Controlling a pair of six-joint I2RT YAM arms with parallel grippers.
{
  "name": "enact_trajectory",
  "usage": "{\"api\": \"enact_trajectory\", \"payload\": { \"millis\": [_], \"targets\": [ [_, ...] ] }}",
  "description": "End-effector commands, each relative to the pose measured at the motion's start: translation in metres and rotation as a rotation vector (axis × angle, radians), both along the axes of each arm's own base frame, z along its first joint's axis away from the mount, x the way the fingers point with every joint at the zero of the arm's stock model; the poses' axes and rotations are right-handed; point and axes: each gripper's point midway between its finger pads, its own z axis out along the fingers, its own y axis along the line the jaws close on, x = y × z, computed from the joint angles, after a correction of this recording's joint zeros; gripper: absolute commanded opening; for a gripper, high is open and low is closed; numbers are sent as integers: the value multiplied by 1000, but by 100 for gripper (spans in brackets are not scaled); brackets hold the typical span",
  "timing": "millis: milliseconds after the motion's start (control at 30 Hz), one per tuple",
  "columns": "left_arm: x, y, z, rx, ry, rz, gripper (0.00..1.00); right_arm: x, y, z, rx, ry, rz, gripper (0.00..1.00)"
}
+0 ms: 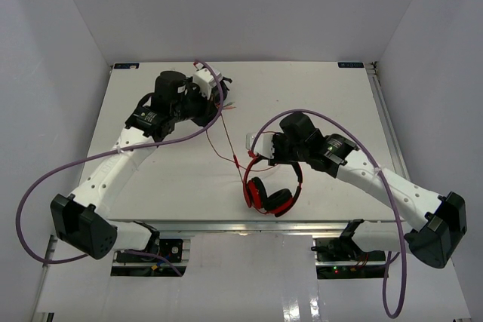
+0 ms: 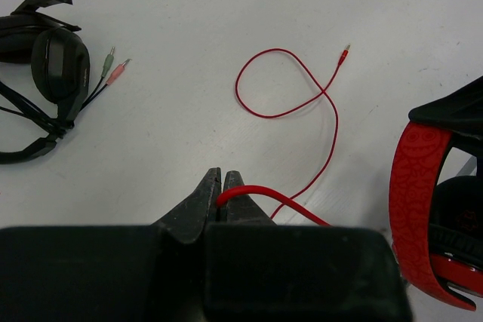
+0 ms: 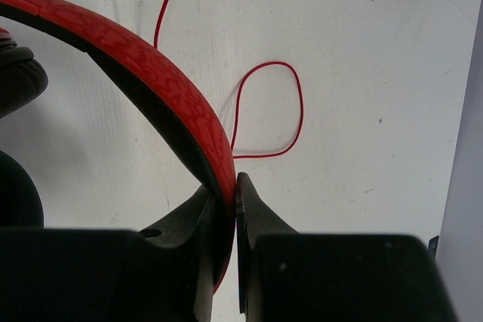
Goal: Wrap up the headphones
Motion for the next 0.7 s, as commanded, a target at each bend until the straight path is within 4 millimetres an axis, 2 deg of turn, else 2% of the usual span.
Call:
{"api": "enact_trajectory", "payload": {
  "millis": [0, 133, 300, 533, 667],
  "targets": [
    [7, -4, 18, -22, -30, 4, 0, -2, 16, 19, 45, -26, 47, 8],
    [8, -6, 25, -33, -34, 1, 0, 4, 12, 8, 16, -47, 16, 8],
    [6, -5, 38, -43, -49, 4, 0, 25, 0, 0, -39, -122, -98, 8],
    [-9, -2, 54, -74, -57, 0, 0, 52, -16, 8, -72, -234, -242, 8],
    [-19, -4, 64, -111, -41, -19, 0, 72, -27, 19, -62, -279, -363, 8]
  ]
}}
